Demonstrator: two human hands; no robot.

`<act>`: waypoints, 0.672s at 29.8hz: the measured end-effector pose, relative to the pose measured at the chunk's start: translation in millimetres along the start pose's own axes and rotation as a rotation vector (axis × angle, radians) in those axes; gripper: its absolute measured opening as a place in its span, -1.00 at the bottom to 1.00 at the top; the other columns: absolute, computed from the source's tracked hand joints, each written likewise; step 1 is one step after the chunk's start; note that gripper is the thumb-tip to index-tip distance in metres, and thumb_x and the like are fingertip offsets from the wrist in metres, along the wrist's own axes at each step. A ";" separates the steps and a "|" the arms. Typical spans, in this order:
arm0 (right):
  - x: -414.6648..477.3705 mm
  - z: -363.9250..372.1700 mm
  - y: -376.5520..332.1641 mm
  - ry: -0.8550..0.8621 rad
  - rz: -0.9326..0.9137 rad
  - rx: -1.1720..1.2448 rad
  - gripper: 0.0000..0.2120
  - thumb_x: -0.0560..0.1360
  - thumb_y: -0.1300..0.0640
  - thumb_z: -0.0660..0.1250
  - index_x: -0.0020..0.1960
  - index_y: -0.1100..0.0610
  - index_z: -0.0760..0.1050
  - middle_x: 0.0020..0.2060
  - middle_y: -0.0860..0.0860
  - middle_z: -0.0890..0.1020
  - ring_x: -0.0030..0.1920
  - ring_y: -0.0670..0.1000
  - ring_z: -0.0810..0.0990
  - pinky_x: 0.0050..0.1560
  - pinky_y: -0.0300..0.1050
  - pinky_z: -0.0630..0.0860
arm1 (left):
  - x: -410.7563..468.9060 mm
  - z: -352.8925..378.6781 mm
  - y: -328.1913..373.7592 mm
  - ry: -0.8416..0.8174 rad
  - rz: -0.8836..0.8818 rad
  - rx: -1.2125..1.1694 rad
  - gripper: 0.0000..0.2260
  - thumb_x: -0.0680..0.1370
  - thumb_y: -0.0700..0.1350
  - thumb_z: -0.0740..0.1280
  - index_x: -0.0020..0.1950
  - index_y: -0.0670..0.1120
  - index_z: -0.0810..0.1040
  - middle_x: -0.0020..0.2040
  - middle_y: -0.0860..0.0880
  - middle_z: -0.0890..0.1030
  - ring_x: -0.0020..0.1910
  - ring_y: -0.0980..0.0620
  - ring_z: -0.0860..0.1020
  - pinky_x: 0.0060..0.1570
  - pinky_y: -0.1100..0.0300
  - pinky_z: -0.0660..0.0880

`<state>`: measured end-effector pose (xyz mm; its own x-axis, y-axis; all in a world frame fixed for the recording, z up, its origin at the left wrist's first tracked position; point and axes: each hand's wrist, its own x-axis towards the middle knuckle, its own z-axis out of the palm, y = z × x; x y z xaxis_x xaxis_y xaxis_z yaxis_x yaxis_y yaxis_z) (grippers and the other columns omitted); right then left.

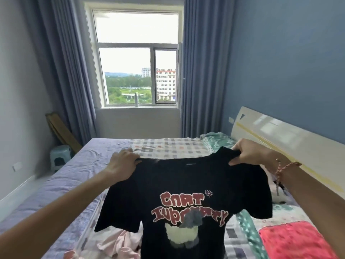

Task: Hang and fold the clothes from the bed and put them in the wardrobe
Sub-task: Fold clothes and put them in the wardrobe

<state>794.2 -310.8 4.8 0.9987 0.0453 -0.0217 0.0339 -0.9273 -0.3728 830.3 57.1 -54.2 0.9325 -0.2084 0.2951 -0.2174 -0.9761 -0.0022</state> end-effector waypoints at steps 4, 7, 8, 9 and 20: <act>2.8 18.1 1.8 0.245 0.151 -0.409 -0.80 0.54 0.15 0.24 0.10 0.07 0.59 0.12 0.08 0.57 0.11 0.11 0.53 0.03 -0.13 0.42 | -5.4 -7.7 9.0 0.042 -0.113 0.096 -0.80 0.61 -0.11 0.12 0.08 -0.05 0.52 0.04 -0.07 0.58 0.02 -0.08 0.56 -0.07 0.10 0.45; -1.4 30.5 -4.8 0.192 0.293 -0.325 -0.82 0.56 0.20 0.17 0.06 0.14 0.53 0.03 0.11 0.59 0.00 0.11 0.57 -0.14 -0.17 0.44 | 3.4 -11.8 15.3 -0.182 -0.338 -0.455 -0.83 0.59 -0.25 0.15 0.08 -0.23 0.51 -0.26 -0.16 0.60 -0.40 -0.02 0.60 -0.47 0.28 0.42; 1.2 31.8 -5.8 0.153 0.309 -0.108 -0.86 0.56 0.26 0.16 -0.05 0.21 0.50 -0.11 0.14 0.59 -0.18 0.08 0.59 -0.31 -0.22 0.47 | 4.8 -15.0 17.0 -0.220 -0.410 -0.640 -0.81 0.59 -0.29 0.13 0.09 -0.30 0.49 -0.38 -0.16 0.59 -0.58 0.03 0.54 -0.62 0.35 0.33; -0.9 35.3 -7.7 0.099 0.349 0.187 -0.82 0.57 0.31 0.12 -0.17 0.23 0.43 -0.27 0.15 0.56 -0.38 0.02 0.55 -0.50 -0.27 0.44 | 3.8 -15.2 18.6 -0.234 -0.465 -0.781 -0.78 0.60 -0.30 0.08 0.12 -0.33 0.46 -0.45 -0.16 0.60 -0.67 0.04 0.48 -0.71 0.39 0.24; 17.2 59.1 -5.8 0.252 0.309 0.412 -0.73 0.51 0.09 0.15 -0.06 0.28 0.51 -0.09 0.18 0.57 -0.01 0.19 0.56 0.10 0.13 0.53 | 10.2 10.7 8.5 0.173 -0.315 -0.674 -0.77 0.57 -0.27 0.16 -0.04 -0.32 0.60 -0.09 -0.25 0.62 -0.08 -0.22 0.54 -0.12 0.08 0.40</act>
<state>809.0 -282.7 -48.2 0.9396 -0.3419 0.0163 -0.2278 -0.6600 -0.7159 841.1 46.1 -61.4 0.9333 0.1402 0.3307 -0.1298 -0.7269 0.6744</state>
